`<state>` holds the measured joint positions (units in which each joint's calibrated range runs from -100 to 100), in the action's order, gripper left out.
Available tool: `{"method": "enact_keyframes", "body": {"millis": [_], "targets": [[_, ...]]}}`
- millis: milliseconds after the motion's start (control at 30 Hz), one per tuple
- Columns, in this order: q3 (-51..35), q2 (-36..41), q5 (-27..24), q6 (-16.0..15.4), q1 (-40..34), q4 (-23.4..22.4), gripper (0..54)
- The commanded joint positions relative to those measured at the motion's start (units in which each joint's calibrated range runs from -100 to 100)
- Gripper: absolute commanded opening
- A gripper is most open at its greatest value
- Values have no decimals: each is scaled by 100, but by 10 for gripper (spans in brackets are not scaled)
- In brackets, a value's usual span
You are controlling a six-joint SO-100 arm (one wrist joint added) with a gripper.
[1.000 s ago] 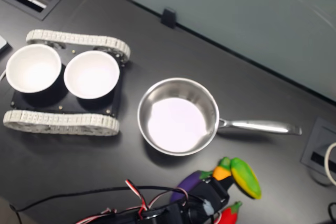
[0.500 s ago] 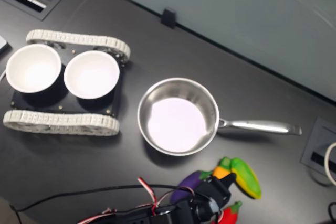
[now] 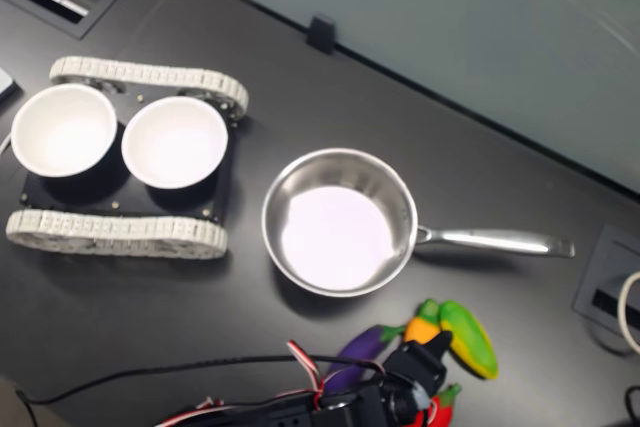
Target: Pick up the carrot and place them in the pan
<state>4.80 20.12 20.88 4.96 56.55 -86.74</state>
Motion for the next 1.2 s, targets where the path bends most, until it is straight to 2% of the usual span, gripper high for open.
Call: {"method": "enact_keyframes", "body": {"millis": [0,500,833,1167], "targets": [[-375,-17,195,-67,-24,286,326],[-475,-329,1109,-143,45,295,364],[-548,-455,2427,-504,274,252,387],[-884,-869,3448,-504,630,269,403]]}}
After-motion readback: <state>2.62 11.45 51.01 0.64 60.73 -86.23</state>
